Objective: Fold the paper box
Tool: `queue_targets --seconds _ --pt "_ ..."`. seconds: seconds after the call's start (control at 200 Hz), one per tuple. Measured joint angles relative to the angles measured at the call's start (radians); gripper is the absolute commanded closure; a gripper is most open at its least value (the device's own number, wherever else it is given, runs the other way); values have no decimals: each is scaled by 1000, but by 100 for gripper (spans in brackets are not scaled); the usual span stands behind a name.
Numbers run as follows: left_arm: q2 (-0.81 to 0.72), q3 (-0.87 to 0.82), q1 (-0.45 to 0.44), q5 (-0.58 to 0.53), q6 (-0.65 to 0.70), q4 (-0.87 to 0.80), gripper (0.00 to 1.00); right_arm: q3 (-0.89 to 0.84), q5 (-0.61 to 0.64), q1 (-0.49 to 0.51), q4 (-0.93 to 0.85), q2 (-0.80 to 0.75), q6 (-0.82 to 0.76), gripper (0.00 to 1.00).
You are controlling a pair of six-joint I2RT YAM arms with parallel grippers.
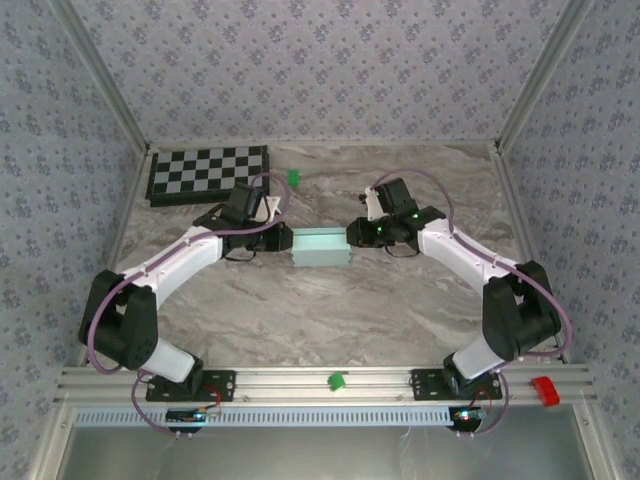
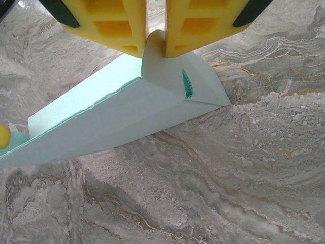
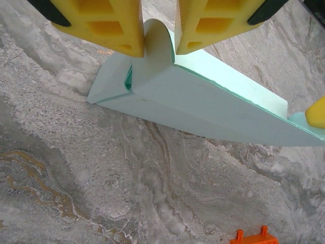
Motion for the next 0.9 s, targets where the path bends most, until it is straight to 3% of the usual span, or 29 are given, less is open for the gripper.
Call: queue_targets --seconds 0.9 --pt "13 10 -6 -11 0 1 85 40 -11 1 -48 23 16 70"
